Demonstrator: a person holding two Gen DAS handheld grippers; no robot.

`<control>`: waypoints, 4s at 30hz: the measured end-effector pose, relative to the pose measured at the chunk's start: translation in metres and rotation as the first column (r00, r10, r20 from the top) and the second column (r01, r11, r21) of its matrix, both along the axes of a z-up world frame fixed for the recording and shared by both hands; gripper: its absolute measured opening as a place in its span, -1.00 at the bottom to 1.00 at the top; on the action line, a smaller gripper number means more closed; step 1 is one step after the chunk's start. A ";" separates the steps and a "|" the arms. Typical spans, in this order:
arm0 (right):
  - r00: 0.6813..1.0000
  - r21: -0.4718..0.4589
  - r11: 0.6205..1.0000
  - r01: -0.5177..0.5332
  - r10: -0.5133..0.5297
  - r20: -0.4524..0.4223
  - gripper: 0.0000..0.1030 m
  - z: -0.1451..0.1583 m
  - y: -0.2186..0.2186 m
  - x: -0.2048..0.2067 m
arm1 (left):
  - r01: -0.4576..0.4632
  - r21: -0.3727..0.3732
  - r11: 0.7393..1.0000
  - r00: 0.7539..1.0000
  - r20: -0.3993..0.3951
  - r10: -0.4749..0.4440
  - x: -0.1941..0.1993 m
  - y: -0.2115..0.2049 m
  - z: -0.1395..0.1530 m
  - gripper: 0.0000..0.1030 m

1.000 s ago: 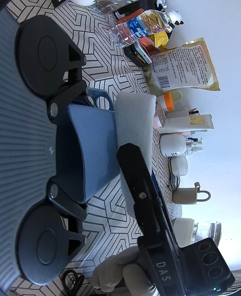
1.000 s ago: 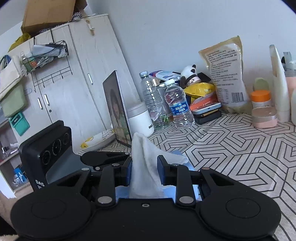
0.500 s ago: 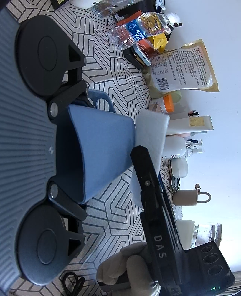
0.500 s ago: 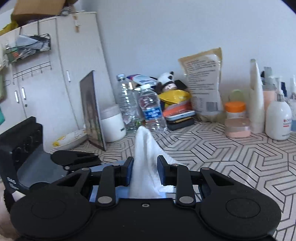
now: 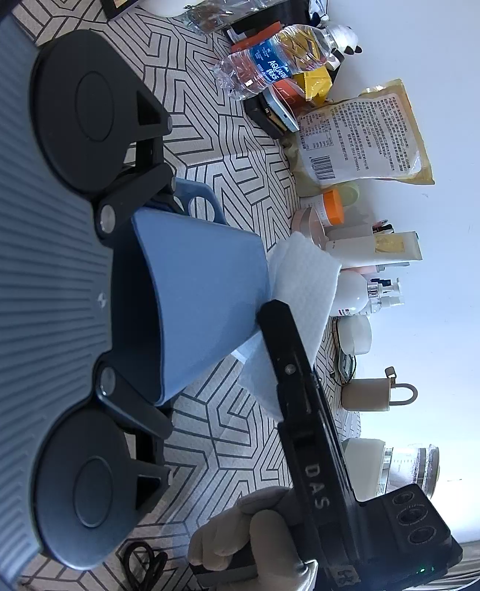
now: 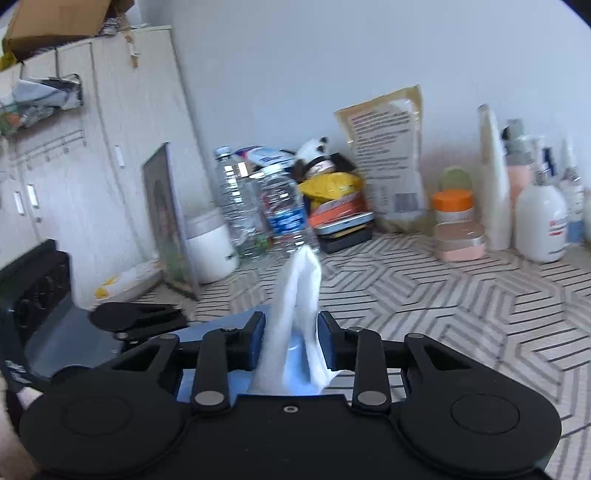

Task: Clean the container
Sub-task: 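Hold the container with the left tool while the right tool wipes across its wall, then rotate the container with the left tool while the right tool wipes its side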

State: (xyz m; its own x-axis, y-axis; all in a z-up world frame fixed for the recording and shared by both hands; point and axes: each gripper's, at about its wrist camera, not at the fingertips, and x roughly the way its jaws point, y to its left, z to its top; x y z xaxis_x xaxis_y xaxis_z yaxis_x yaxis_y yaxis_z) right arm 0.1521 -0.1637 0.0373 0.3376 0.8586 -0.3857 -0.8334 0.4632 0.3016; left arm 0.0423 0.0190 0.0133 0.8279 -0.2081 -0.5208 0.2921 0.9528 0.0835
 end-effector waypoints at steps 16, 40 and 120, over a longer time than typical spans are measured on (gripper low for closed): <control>0.971 0.080 0.969 -0.233 0.237 -0.041 -0.74 0.004 0.011 -0.015 | -0.004 0.005 1.000 1.000 -0.002 0.004 0.001 0.000 0.000 0.52; 0.946 0.094 0.947 -0.308 0.315 -0.075 -0.66 0.007 0.008 -0.020 | -0.007 0.000 1.000 1.000 -0.004 0.007 0.001 0.001 0.000 0.53; 0.961 -0.613 0.788 -0.053 0.206 0.182 -0.82 0.085 -0.018 -0.057 | -0.001 -0.006 1.000 1.000 -0.011 0.001 0.002 0.002 -0.001 0.55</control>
